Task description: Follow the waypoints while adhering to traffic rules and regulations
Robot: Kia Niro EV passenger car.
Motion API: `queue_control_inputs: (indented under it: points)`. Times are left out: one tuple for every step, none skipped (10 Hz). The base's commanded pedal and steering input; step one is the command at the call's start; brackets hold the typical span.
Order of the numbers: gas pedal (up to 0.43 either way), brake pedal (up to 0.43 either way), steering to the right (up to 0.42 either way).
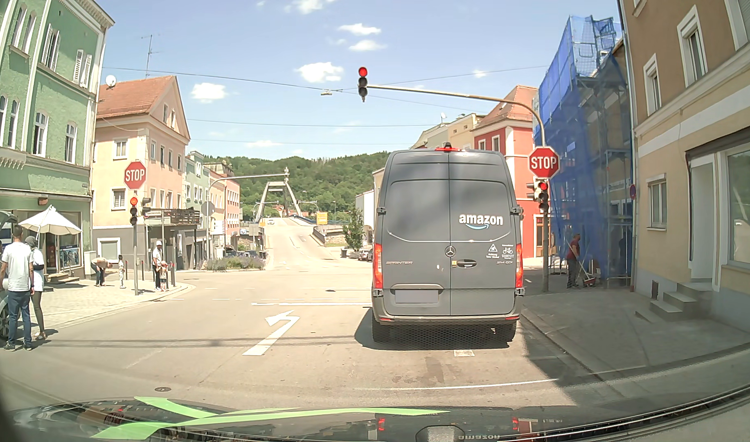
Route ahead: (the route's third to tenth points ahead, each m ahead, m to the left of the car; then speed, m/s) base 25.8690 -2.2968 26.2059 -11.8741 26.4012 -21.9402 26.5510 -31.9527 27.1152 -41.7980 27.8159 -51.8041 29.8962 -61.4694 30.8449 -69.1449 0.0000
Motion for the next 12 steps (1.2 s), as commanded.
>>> queue_control_inputs:
  points:
    - [0.0, 0.36, 0.031]
    - [0.0, 0.36, 0.031]
    - [0.0, 0.36, 0.032]
    - [0.0, 0.36, 0.031]
    - [0.0, 0.36, 0.032]
    - [0.0, 0.36, 0.032]
    - [0.0, 0.36, 0.032]
    - [0.0, 0.36, 0.032]
    - [0.0, 0.36, 0.032]
    - [0.0, 0.36, 0.031]
    - [0.0, 0.36, 0.032]
    - [0.0, 0.36, 0.032]
